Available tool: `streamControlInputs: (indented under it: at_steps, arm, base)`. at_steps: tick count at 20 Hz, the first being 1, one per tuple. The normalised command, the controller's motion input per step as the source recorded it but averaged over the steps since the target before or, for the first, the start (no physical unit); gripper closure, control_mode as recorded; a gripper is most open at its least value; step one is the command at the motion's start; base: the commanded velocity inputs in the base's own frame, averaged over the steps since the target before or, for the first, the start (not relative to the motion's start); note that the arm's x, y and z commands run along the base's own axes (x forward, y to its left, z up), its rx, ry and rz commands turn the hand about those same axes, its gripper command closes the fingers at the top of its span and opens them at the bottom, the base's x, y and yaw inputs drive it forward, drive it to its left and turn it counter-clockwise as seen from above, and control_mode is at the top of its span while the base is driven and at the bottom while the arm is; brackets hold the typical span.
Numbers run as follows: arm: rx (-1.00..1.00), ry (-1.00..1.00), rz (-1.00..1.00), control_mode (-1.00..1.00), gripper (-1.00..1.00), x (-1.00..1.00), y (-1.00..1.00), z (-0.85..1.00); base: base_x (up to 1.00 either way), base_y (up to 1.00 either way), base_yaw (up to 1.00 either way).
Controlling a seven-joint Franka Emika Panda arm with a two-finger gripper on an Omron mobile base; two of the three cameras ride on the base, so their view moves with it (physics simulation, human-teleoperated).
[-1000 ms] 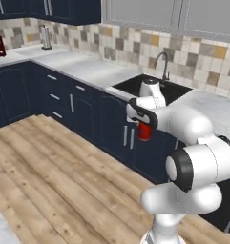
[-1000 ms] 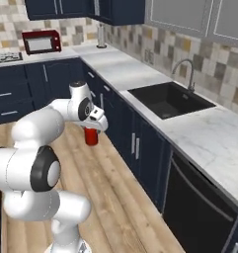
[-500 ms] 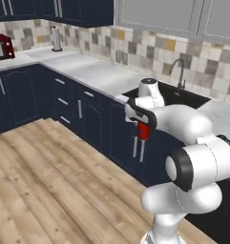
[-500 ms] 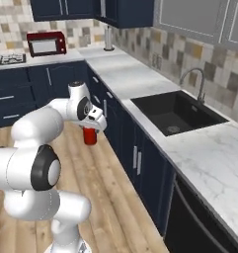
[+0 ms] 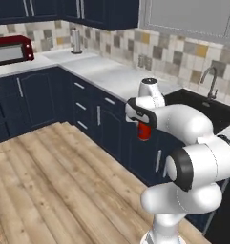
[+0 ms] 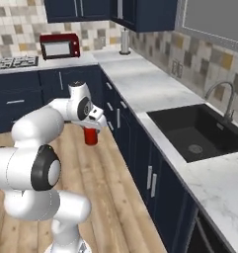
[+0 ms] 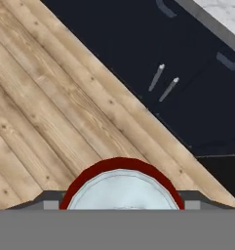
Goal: Four empty soda cans are scattered around the kitchen. Gather all the cans and cluster them next to the stove for recycling.
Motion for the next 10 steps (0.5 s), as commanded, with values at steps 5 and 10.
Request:
streamControlInputs:
  at_steps: [5, 10]
  arm:
    - [0.0, 0.0, 0.0, 1.0, 1.0, 0.0, 0.0, 0.0]
    - [0.0, 0.0, 0.0, 1.0, 1.0, 0.0, 0.0, 0.0]
  base:
    - [0.7, 0.12, 0.25]
    - [0.67, 0.13, 0.28]
